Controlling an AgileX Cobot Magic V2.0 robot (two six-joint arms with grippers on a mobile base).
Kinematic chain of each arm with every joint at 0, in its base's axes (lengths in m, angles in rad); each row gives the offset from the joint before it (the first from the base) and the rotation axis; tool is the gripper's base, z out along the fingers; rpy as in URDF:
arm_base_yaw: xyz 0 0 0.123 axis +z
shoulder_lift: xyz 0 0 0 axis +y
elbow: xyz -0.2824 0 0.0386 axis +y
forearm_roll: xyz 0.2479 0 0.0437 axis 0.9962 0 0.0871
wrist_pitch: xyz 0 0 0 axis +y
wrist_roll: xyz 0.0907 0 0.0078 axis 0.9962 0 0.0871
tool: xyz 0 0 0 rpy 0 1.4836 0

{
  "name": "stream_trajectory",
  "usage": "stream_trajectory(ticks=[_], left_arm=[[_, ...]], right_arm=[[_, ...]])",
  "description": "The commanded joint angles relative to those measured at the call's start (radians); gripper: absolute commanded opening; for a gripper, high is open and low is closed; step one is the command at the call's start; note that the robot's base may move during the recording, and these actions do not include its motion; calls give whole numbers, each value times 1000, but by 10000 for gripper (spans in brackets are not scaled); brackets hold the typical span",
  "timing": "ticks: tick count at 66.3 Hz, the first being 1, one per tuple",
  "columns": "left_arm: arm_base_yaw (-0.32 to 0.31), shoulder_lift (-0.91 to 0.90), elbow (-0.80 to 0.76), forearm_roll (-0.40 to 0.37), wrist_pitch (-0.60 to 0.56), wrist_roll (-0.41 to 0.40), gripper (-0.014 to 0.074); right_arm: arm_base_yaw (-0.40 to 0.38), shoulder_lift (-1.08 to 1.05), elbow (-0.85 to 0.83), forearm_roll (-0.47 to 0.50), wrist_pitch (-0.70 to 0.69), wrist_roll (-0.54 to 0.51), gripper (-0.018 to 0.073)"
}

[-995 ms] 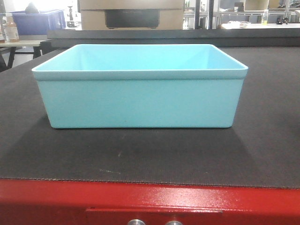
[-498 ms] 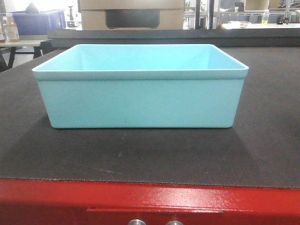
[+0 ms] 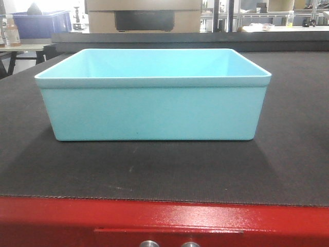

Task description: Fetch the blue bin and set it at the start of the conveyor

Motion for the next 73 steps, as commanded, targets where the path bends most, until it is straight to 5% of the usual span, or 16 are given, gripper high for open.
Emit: stream_trajectory(ticks=[1, 26, 37, 73], left_arm=[[0, -5, -2, -6, -17, 7, -111], [0, -5, -2, -6, -17, 7, -111], [0, -5, -2, -6, -17, 7, -111], [0, -5, -2, -6, -17, 7, -111]], right_arm=[[-11, -89, 44, 5, -27, -29, -162], [-222, -620, 388, 7, -25, -60, -162], [-227, -696, 502, 9, -49, -72, -162], [-227, -696, 502, 2, -59, -72, -162]])
